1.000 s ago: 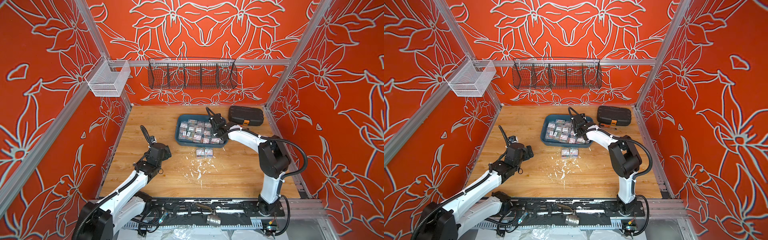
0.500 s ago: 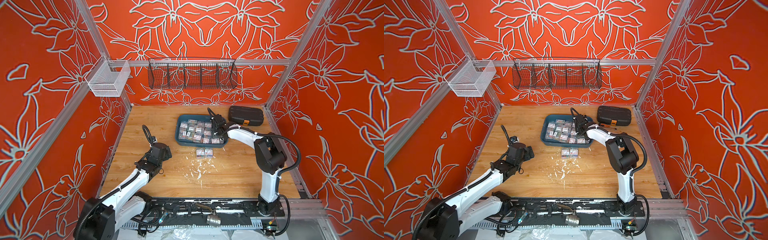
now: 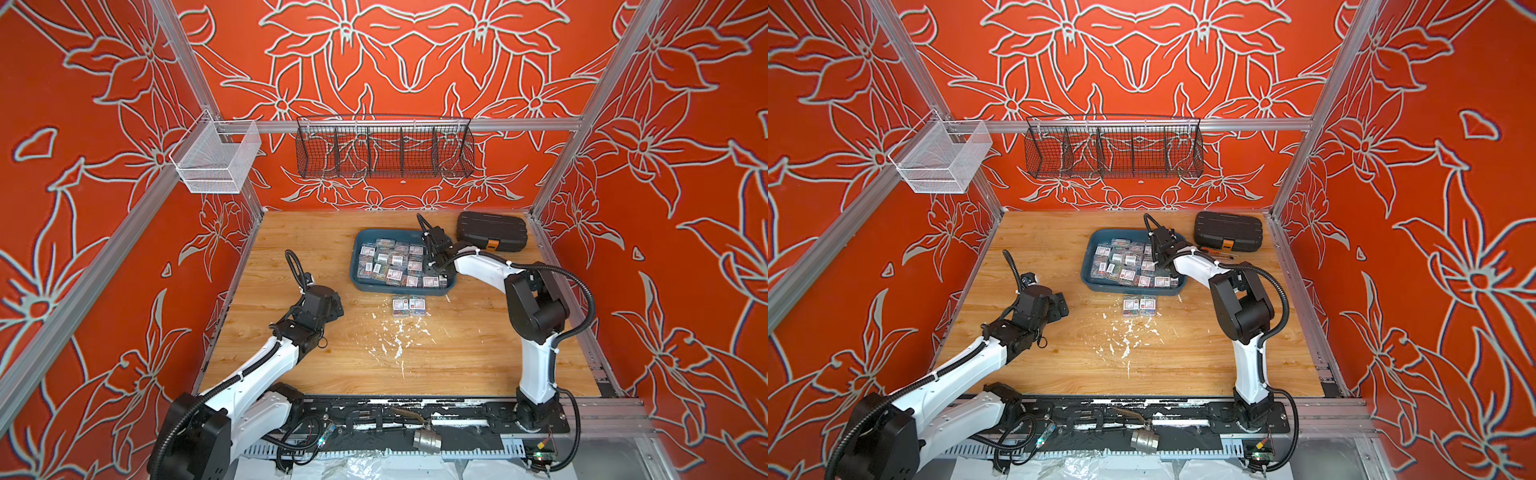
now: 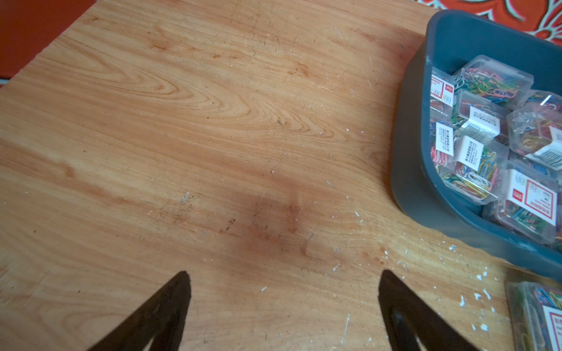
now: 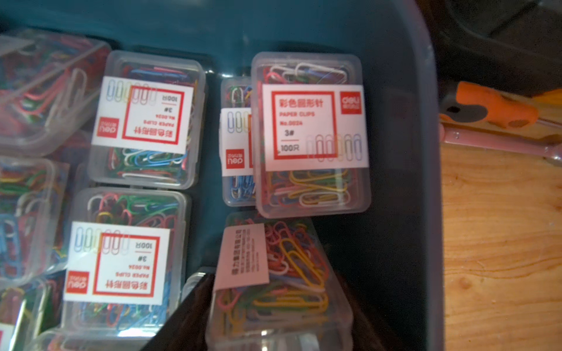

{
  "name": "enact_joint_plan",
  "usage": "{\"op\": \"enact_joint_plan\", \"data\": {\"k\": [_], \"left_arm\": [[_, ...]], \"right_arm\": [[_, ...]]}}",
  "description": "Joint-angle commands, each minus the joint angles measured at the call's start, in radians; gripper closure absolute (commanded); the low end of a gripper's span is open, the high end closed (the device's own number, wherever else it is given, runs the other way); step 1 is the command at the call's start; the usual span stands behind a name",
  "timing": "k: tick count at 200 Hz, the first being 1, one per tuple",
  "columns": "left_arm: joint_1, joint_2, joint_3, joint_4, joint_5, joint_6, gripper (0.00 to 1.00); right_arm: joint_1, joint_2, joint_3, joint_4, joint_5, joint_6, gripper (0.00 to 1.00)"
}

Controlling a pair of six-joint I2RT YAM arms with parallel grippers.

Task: Take the paper clips out of the storage box
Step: Pick up the boxed paper clips from the storage box, then place the boxed paper clips at the center of the board.

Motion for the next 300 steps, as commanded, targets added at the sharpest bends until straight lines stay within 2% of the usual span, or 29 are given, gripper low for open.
{"op": "enact_joint_plan", "data": {"k": [1,36,64,109,188,221,249,300], "left_arm": [[0.004,0.004,0.022,-0.011,-0.004,-0.017,0.06],[0.004,0.009,0.026,-0.012,-0.002,-0.016,0.06],[0.004,0.007,0.026,-0.011,-0.004,-0.017,0.06],[0.004,0.021,0.033,-0.015,-0.001,-0.015,0.06],[0.004,0.022,0.034,-0.019,-0.006,-0.019,0.05],[0.004,0.022,0.034,-0.017,-0.005,-0.02,0.05],[0.004,0.022,0.033,-0.01,0.0,-0.016,0.05],[0.004,0.013,0.029,-0.013,0.011,-0.014,0.05]], "right_arm": [[-0.009,0.006,0.022,0.006,-0.02,0.014,0.46],[-0.011,-0.026,0.019,0.019,-0.03,0.006,0.52],[-0.011,-0.11,-0.008,0.028,-0.053,0.002,0.54],[-0.011,-0.308,-0.193,0.165,-0.084,0.033,0.58],[-0.012,-0.537,-0.434,0.305,-0.107,0.066,0.59],[-0.01,-0.591,-0.476,0.237,-0.129,0.092,0.59],[0.009,-0.67,-0.575,0.211,-0.139,0.126,0.61],[0.118,-0.887,-0.721,0.057,-0.078,0.2,0.61]]}}
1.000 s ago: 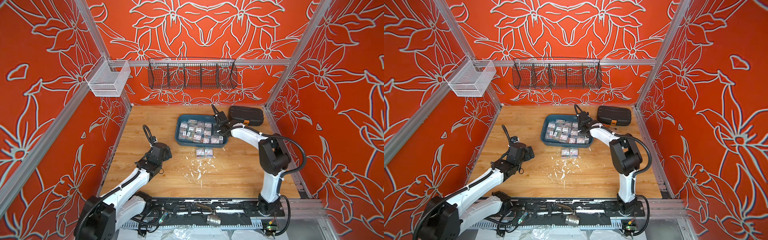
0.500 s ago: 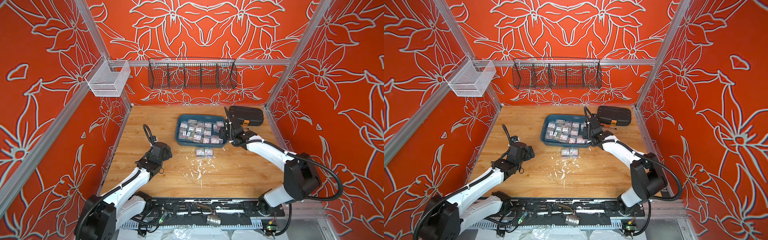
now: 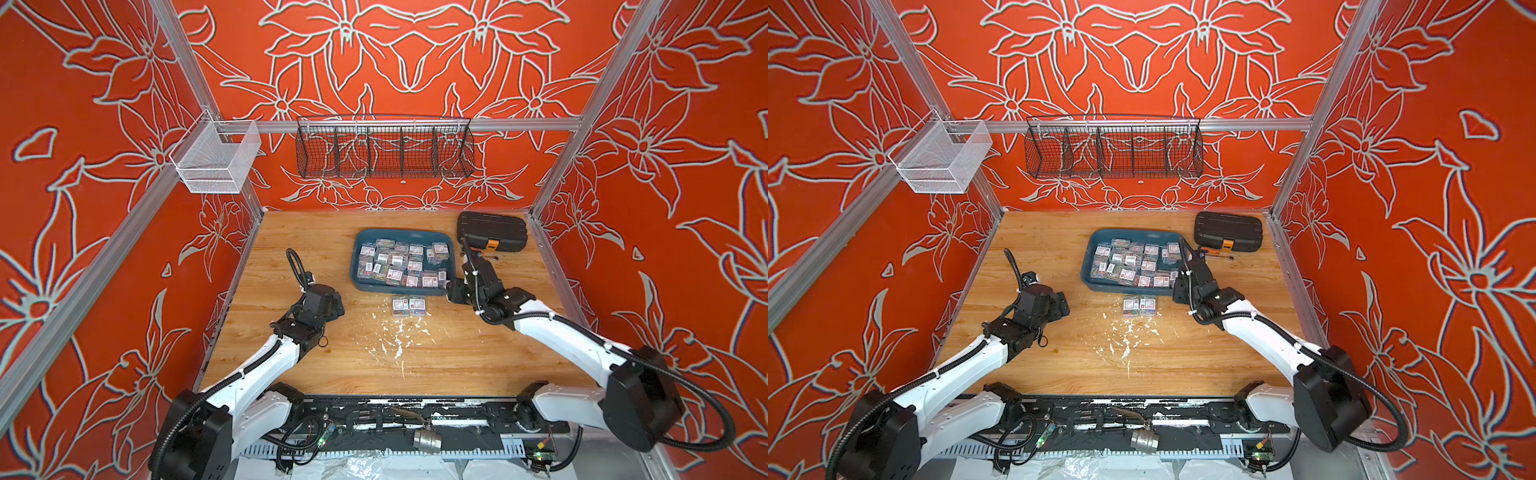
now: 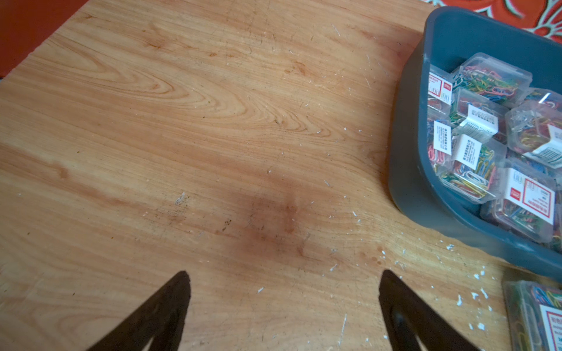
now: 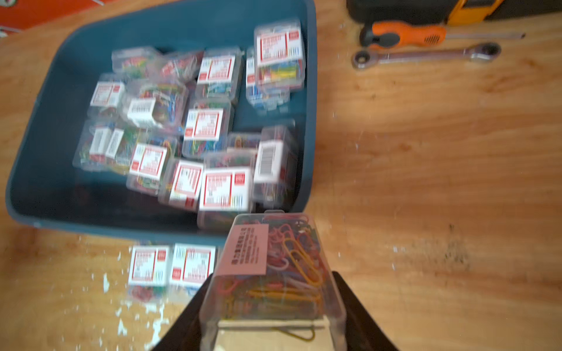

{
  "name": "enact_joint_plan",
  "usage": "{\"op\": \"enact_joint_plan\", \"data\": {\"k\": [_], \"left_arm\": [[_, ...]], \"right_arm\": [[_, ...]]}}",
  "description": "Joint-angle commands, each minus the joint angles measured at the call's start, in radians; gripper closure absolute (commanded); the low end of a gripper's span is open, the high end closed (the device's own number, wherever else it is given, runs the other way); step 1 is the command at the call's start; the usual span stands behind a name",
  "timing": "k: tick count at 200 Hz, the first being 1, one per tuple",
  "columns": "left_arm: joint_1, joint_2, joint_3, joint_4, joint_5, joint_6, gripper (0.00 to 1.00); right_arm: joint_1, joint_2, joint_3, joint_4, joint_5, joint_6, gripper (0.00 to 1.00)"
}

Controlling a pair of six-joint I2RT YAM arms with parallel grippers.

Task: Take the paper clips out of the storage box
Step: Place the boxed paper clips at the center of the board.

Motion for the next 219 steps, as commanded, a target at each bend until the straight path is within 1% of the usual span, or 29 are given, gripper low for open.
{"op": "enact_joint_plan", "data": {"k": [1,22,49,77,104,136,139,156,192,219], "left_arm": [[0.004,-0.004,0.018,-0.012,-0.001,-0.014,0.05],[0.004,-0.016,0.01,-0.01,-0.002,-0.017,0.06],[0.004,-0.029,0.002,-0.013,-0.004,-0.023,0.05],[0.004,-0.036,-0.005,-0.012,-0.005,-0.027,0.05],[0.004,-0.037,-0.008,-0.011,-0.002,-0.026,0.05],[0.004,-0.037,-0.011,-0.007,0.002,-0.022,0.05],[0.004,-0.066,-0.011,-0.008,0.002,-0.022,0.05],[0.004,-0.073,-0.015,-0.009,-0.001,-0.026,0.06],[0.004,-0.087,-0.022,-0.009,-0.007,-0.03,0.05],[0.004,-0.096,-0.027,-0.007,-0.01,-0.032,0.05]], "right_arm": [[0.055,-0.099,-0.049,-0.098,0.04,0.063,0.61],[0.1,-0.192,-0.129,-0.118,0.025,0.098,0.61],[0.129,-0.281,-0.196,-0.157,0.0,0.135,0.61],[0.143,-0.306,-0.226,-0.164,-0.038,0.15,0.61],[0.165,-0.23,-0.216,-0.136,-0.07,0.148,0.61],[0.185,-0.105,-0.157,-0.14,-0.045,0.138,0.62],[0.186,-0.097,-0.151,-0.14,-0.043,0.135,0.62],[0.186,-0.048,-0.122,-0.136,-0.042,0.116,0.61],[0.186,0.091,-0.017,-0.177,-0.014,0.061,0.59],[0.186,0.182,0.059,-0.199,-0.008,0.032,0.55]]}}
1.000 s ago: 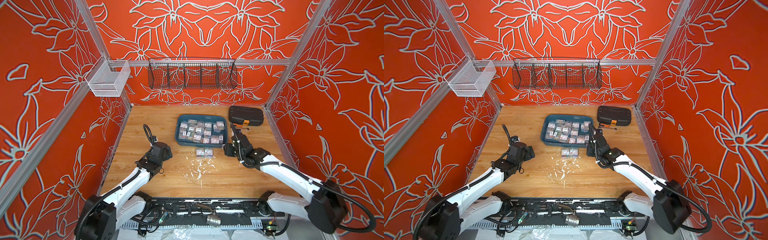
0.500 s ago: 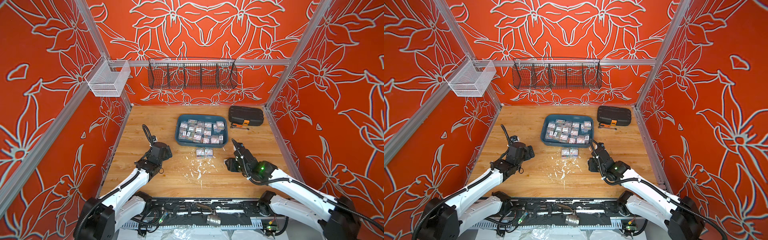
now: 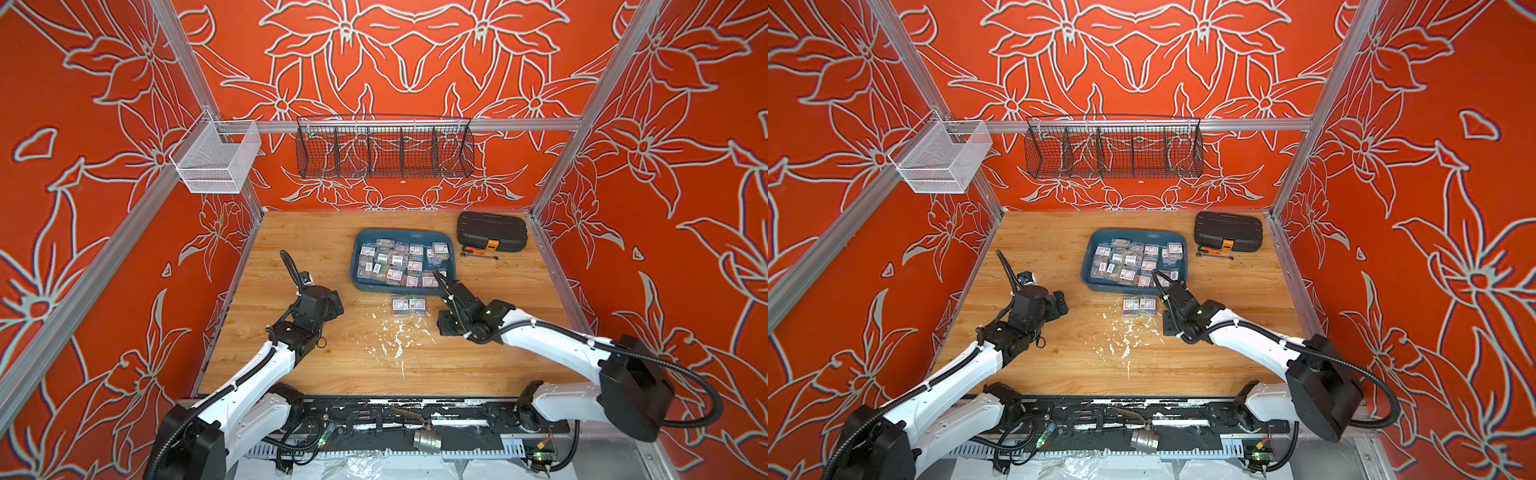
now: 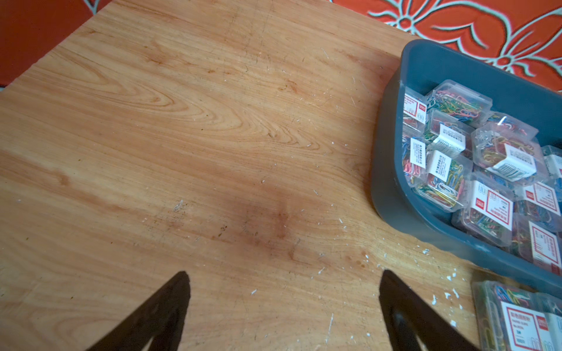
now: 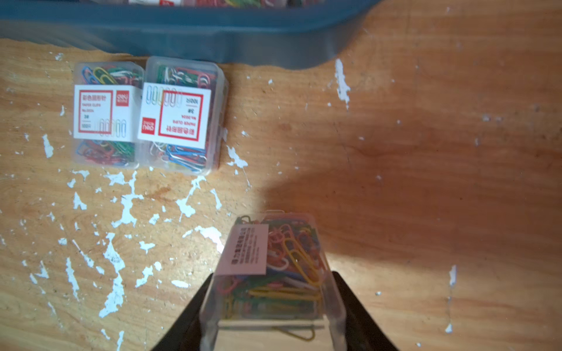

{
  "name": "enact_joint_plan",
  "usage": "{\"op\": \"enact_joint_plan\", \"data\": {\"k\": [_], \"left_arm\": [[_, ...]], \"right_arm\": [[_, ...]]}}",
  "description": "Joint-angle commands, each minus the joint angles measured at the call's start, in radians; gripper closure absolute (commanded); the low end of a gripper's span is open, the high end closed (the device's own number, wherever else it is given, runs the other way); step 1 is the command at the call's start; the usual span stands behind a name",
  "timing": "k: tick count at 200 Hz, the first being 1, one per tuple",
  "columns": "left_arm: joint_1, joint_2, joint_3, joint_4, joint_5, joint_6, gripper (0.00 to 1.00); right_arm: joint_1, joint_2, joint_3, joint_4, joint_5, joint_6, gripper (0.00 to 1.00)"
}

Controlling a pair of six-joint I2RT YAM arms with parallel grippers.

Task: Take the paper clips out of the storage box
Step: Place the boxed paper clips at the center of the board.

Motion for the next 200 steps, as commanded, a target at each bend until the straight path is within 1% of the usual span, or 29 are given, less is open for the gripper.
{"op": "enact_joint_plan", "data": {"k": [1,44,79,118,153,177,200], "left_arm": [[0.004,-0.017,-0.011,-0.007,-0.016,-0.023,0.05],[0.004,-0.018,-0.013,-0.009,-0.02,-0.026,0.05],[0.004,-0.012,-0.011,-0.006,-0.018,-0.024,0.05],[0.004,-0.004,-0.006,-0.01,-0.029,-0.029,0.05],[0.004,0.005,0.001,-0.016,-0.028,-0.029,0.05],[0.004,0.009,0.005,-0.024,-0.029,-0.03,0.05],[0.005,-0.003,0.0,-0.025,-0.034,-0.035,0.05]], "right_arm": [[0.005,0.061,0.069,-0.04,0.039,-0.037,0.54],[0.005,0.148,0.138,-0.051,0.062,-0.061,0.5],[0.003,0.169,0.144,-0.052,0.069,-0.056,0.43],[0.003,0.213,0.164,-0.055,0.092,-0.062,0.43],[0.002,0.202,0.149,-0.019,0.088,-0.056,0.43],[0.002,0.211,0.162,-0.005,0.084,-0.052,0.39],[0.001,0.225,0.176,0.006,0.083,-0.056,0.39]]}}
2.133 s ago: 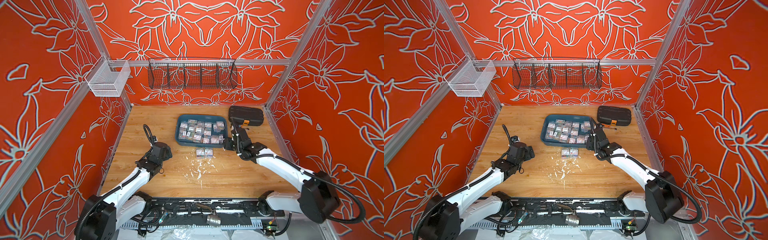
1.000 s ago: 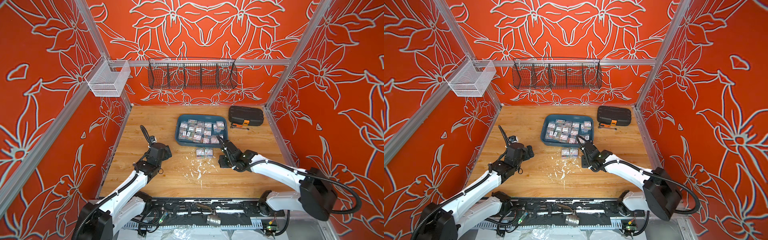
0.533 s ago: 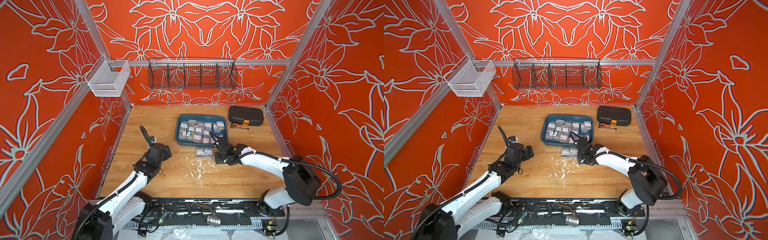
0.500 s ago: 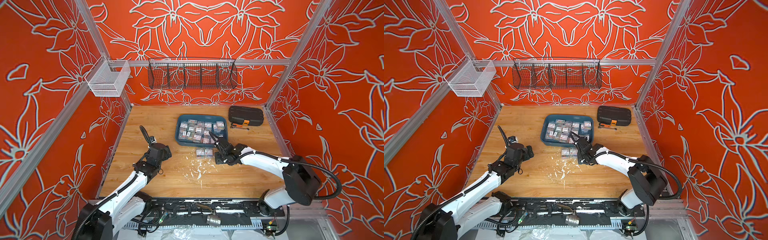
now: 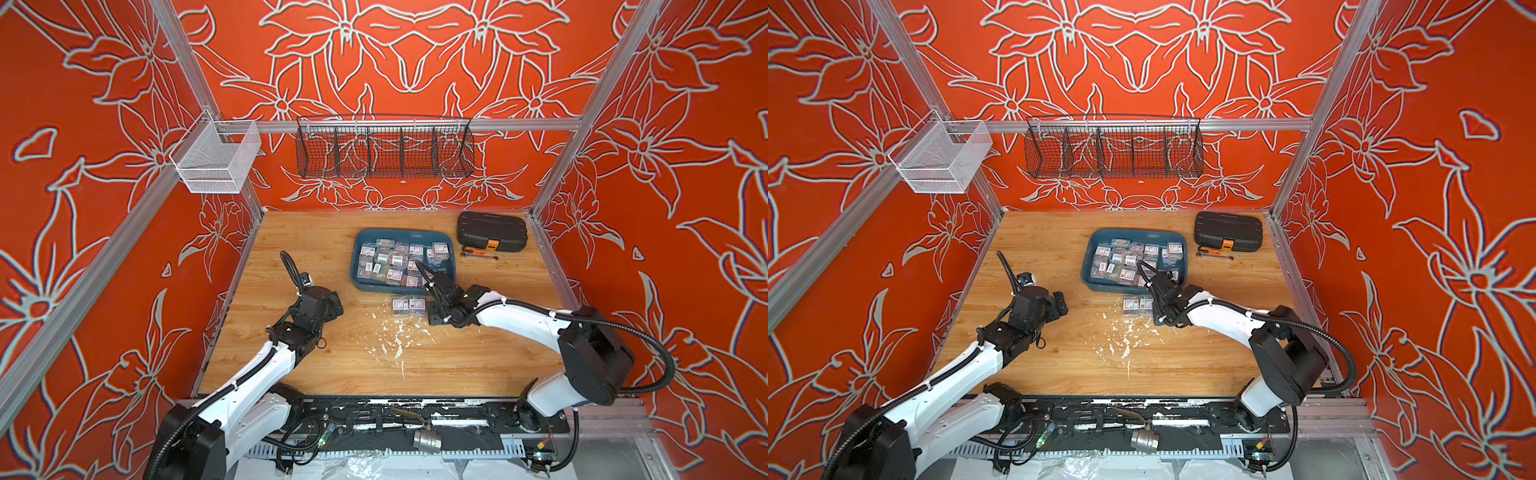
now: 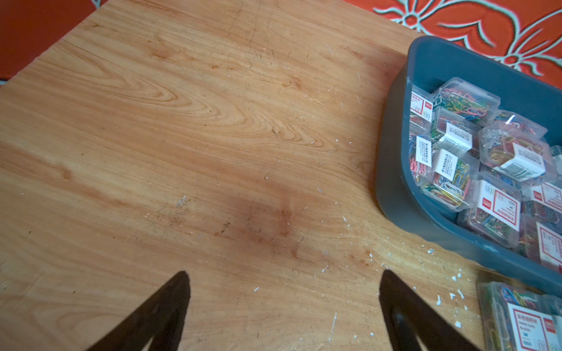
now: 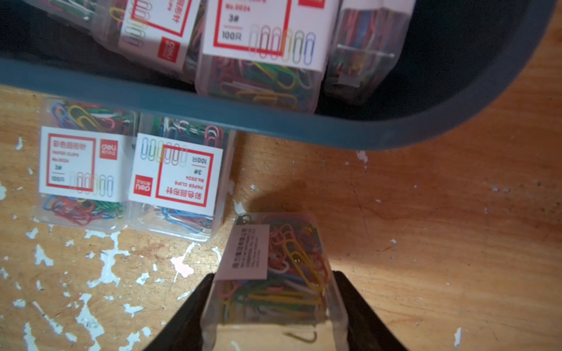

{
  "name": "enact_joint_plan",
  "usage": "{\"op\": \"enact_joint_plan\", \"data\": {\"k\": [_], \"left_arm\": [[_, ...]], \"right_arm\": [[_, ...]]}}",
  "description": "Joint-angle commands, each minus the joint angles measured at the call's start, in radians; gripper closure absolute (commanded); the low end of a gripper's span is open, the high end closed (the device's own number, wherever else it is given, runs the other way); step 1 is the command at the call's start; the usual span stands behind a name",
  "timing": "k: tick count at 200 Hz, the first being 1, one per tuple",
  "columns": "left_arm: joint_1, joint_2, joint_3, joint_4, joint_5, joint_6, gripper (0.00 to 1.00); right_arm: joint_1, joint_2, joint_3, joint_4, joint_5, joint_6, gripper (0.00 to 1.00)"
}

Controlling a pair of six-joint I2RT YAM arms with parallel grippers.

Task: Take the paper clips out of the storage box
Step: Place the boxed paper clips at the center of the board.

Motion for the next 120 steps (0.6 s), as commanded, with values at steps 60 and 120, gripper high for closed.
{"op": "enact_joint_plan", "data": {"k": [60,120], "left_arm": [[0.004,-0.037,-0.016,-0.012,-0.019,-0.019,0.05],[0.004,-0.032,-0.018,0.002,-0.009,-0.011,0.04]], "right_arm": [[0.002,0.039,0.083,0.009,0.095,0.01,0.28],[-0.013,0.082,0.12,0.002,0.159,0.023,0.3]]}}
